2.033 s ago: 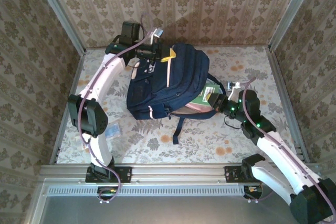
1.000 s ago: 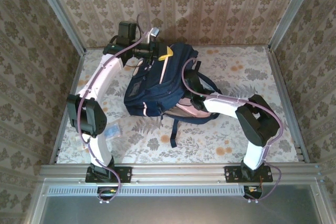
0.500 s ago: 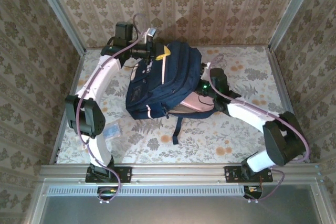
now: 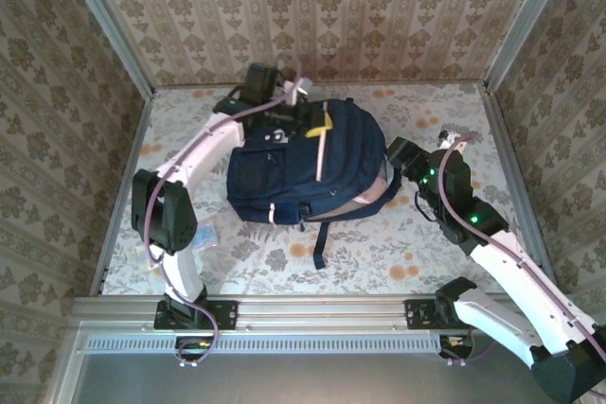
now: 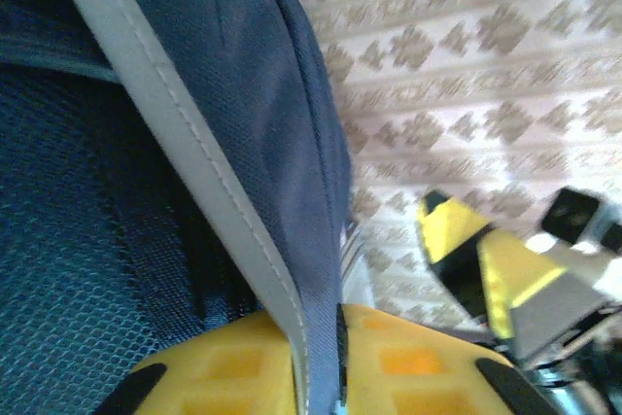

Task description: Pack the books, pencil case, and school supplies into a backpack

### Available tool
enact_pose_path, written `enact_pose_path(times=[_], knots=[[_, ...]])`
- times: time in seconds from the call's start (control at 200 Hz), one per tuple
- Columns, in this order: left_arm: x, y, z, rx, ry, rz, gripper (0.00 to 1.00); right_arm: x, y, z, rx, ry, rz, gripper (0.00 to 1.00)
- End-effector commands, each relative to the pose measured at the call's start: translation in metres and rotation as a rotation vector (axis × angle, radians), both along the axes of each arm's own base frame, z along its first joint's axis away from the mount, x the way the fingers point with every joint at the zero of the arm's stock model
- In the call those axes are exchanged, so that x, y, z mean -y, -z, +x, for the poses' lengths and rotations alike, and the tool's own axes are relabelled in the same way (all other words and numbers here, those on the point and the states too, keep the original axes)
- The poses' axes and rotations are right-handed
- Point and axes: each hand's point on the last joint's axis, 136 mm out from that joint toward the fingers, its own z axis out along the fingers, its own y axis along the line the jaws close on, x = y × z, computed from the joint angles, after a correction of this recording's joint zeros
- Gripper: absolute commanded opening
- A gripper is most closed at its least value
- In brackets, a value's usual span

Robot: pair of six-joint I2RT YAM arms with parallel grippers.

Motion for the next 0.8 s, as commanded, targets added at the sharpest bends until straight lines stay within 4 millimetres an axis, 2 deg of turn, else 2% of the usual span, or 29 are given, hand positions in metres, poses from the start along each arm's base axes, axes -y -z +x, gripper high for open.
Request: enact_pose_path(times=[0.0,0.03,0.095,0.175,0.235,0.275,0.31,0.34,0.385,0.425,0.49,0.565,0.655,0.755,0.79], knots=[[0.017,0.024,0.0,0.052,0.0,0.04,0.29,0.005,0.026,-0.008,-0.087,-0.011,-0.103,0.88],[0.015,0.03,0.002,0.053,-0.017,0.062,0.33,0.0,0.028,-0.008,-0.091,-0.035,-0.099,0.88],[0.004,0.031,0.007,0.097,-0.077,0.097,0.42,-0.014,0.03,-0.007,-0.092,-0.108,-0.103,0.88],[-0.022,0.015,0.008,0.179,-0.161,0.136,0.49,-0.037,0.029,-0.009,-0.085,-0.211,-0.136,0.88],[-0.054,0.009,0.011,0.234,-0.254,0.206,0.53,-0.053,0.028,-0.012,-0.077,-0.275,-0.171,0.88],[-0.081,0.003,0.01,0.258,-0.326,0.245,0.55,-0.064,0.028,-0.015,-0.074,-0.317,-0.194,0.88],[-0.105,0.006,0.006,0.255,-0.39,0.277,0.57,-0.074,0.029,-0.017,-0.07,-0.349,-0.208,0.88],[-0.134,0.006,0.01,0.244,-0.468,0.286,0.59,-0.081,0.03,-0.018,-0.072,-0.371,-0.218,0.88],[-0.17,0.008,0.006,0.228,-0.556,0.296,0.62,-0.091,0.033,-0.019,-0.078,-0.403,-0.224,0.88],[-0.205,0.023,0.001,0.191,-0.646,0.341,0.65,-0.1,0.036,-0.021,-0.084,-0.43,-0.224,0.88],[-0.265,0.048,-0.015,0.108,-0.838,0.433,0.75,-0.115,0.041,-0.022,-0.094,-0.468,-0.227,0.88],[-0.311,0.084,-0.04,-0.034,-1.0,0.47,0.84,-0.13,0.045,-0.024,-0.1,-0.507,-0.232,0.88],[-0.343,0.13,-0.071,-0.195,-1.102,0.536,0.91,-0.144,0.047,-0.026,-0.106,-0.545,-0.233,0.88],[-0.367,0.176,-0.104,-0.373,-1.178,0.626,0.92,-0.154,0.05,-0.03,-0.11,-0.581,-0.234,0.89],[-0.371,0.188,-0.108,-0.402,-1.186,0.634,0.92,-0.157,0.051,-0.032,-0.11,-0.596,-0.229,0.89]])
